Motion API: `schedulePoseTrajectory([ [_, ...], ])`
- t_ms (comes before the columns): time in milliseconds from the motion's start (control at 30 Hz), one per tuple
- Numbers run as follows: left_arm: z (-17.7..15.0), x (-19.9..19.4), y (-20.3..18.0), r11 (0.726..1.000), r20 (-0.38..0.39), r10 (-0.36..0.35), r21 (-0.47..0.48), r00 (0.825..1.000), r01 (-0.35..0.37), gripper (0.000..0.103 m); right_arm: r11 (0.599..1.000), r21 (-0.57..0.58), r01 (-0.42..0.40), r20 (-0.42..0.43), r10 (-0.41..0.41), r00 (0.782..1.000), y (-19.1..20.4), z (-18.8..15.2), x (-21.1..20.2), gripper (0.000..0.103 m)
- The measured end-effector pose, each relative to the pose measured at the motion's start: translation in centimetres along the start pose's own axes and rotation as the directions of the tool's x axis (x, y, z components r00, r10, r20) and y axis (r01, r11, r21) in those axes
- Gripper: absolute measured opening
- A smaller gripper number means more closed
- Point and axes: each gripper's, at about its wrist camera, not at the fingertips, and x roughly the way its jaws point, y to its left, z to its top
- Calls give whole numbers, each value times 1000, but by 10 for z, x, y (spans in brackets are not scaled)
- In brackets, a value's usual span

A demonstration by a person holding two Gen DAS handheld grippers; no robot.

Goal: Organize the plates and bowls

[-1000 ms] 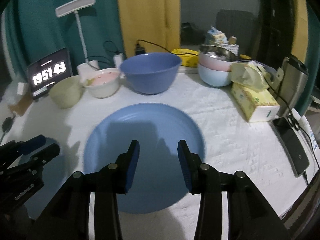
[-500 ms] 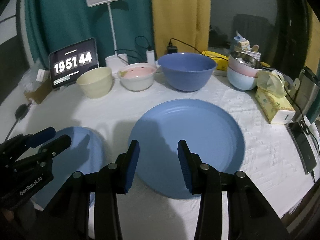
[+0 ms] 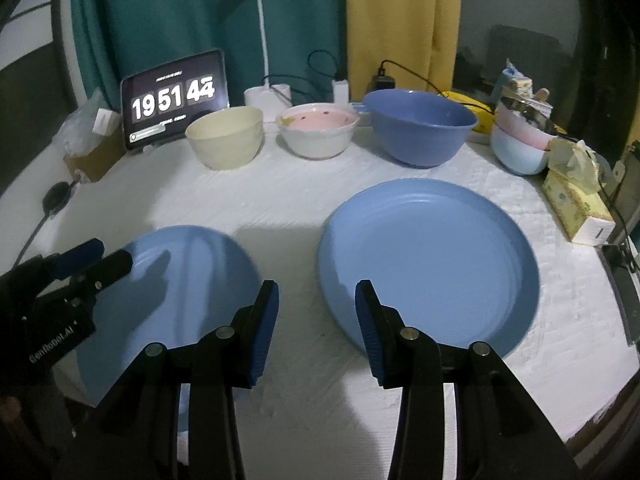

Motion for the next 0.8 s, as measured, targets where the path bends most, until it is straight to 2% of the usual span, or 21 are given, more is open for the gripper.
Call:
schedulePoseTrajectory([
  [433, -16, 3, 39, 995, -16, 95, -43, 995, -95, 46, 999, -33, -27, -49, 26, 998, 22, -6, 20, 42],
  [800, -32, 18, 51, 994, -88, 80, -66, 993, -86, 46, 998, -39, -45, -85, 41, 996, 28, -10, 34, 42],
])
